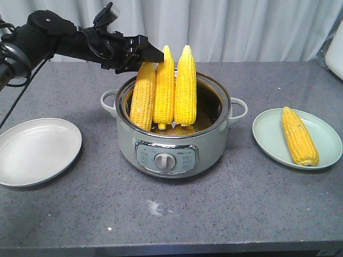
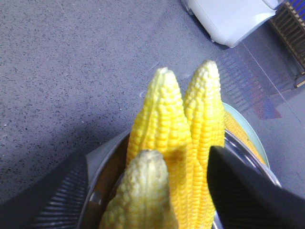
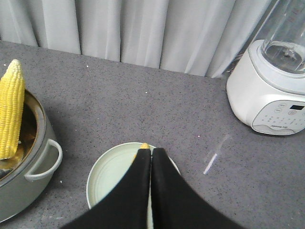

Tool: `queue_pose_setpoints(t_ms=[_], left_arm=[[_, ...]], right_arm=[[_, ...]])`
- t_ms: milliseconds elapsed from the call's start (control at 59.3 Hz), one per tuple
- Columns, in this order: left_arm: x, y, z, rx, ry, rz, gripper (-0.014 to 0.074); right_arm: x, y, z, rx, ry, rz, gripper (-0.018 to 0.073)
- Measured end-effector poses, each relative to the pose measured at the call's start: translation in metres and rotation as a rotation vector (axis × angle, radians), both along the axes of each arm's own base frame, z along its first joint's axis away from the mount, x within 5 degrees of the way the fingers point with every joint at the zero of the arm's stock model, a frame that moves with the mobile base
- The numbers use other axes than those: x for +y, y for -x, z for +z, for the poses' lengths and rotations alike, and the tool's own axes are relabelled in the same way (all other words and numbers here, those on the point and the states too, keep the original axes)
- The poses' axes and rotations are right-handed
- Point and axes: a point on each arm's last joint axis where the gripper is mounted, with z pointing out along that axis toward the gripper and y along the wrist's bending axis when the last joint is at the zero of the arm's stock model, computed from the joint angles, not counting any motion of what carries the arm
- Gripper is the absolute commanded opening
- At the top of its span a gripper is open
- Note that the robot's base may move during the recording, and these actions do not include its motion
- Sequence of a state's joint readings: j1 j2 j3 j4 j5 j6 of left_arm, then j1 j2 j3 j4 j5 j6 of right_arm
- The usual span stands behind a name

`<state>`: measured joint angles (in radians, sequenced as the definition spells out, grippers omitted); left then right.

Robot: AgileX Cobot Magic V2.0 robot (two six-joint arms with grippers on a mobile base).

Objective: Distribute corn equally
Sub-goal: 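Move the left gripper over the pot toward the remaining corn cobs, then grasp the corn cob nearest the white plate with the left gripper, then lower the held corn cob onto the white plate and open the left gripper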

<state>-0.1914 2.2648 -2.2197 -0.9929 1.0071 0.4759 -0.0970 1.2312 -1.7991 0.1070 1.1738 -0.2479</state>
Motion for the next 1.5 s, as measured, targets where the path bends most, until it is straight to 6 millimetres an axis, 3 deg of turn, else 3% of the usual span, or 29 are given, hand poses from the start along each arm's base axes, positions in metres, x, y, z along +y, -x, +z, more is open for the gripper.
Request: queue_pose_setpoints(t_ms=[287, 472, 557, 810, 928, 1029, 1113, 1265, 1501], left_arm=[[-0.001, 0.002, -0.001, 0.014, -0.004, -0.022, 0.0], [-0.001, 0.007, 0.007, 0.011, -0.005, -0.043, -0.0008], [0.003, 0.016, 0.027, -0.026, 0.0, -0.046, -0.0008], [0.047, 0.075, 0.142, -0.264, 0.013, 0.008, -0.0008], [0.074, 0.117, 0.189, -0.395, -0.112, 0.062, -0.0008], [0.09, 0.144, 0.204, -0.436, -0.287, 0.091, -0.0008], [0.099, 0.153, 0.204, -0.415, -0.421, 0.119, -0.0008], [0.116, 0.14, 0.187, -0.282, -0.563, 0.277, -0.0008], [0.136, 0.109, 0.128, -0.032, -0.733, 0.42, -0.0008]], right_arm=[[0.0, 0.0, 0.0, 0.0, 0.0, 0.0, -0.0006], [0.0, 0.0, 0.0, 0.0, 0.0, 0.0, -0.0006], [0.0, 0.0, 0.0, 0.0, 0.0, 0.0, -0.0006], [0.0, 0.0, 0.0, 0.003, 0.0, 0.0, -0.0006], [0.0, 0.0, 0.0, 0.003, 0.0, 0.0, -0.0006], [0.0, 0.0, 0.0, 0.002, -0.004, 0.004, -0.0006], [0.001, -0.001, -0.001, 0.006, -0.015, 0.012, -0.0006], [0.003, -0.007, -0.004, 0.02, -0.034, 0.025, -0.0006], [0.004, -0.009, -0.005, 0.025, -0.044, 0.032, -0.0006]])
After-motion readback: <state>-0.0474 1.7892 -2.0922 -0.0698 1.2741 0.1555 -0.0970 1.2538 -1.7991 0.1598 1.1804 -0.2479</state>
